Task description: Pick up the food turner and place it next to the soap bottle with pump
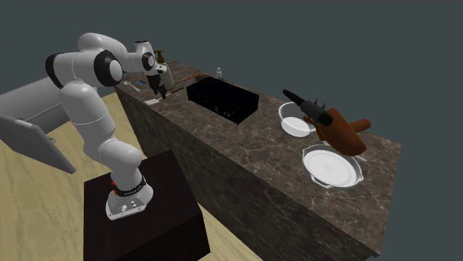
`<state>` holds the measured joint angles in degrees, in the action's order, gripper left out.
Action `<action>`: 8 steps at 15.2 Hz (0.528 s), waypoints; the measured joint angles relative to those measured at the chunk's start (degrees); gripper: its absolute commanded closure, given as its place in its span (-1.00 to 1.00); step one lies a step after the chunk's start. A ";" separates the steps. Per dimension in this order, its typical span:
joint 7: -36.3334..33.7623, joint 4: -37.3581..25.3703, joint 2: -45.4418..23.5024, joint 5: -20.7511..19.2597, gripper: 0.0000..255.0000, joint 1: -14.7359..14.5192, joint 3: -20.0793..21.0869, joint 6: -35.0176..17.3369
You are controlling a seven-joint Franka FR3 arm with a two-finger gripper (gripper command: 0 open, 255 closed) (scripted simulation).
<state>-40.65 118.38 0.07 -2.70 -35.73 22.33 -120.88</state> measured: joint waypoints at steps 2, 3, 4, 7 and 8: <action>0.12 -1.10 1.06 0.51 -1.00 -0.09 0.09 2.04; 0.38 -2.27 1.55 0.75 -1.00 -0.05 0.04 3.62; 0.65 -3.14 2.53 1.19 -1.00 -0.05 0.00 5.37; 0.86 -4.54 2.51 1.20 -1.00 0.03 -0.08 6.79; 0.86 -4.62 2.51 1.20 -1.00 0.03 -0.08 6.89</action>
<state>-39.79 113.76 2.58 -1.49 -35.70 22.25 -114.00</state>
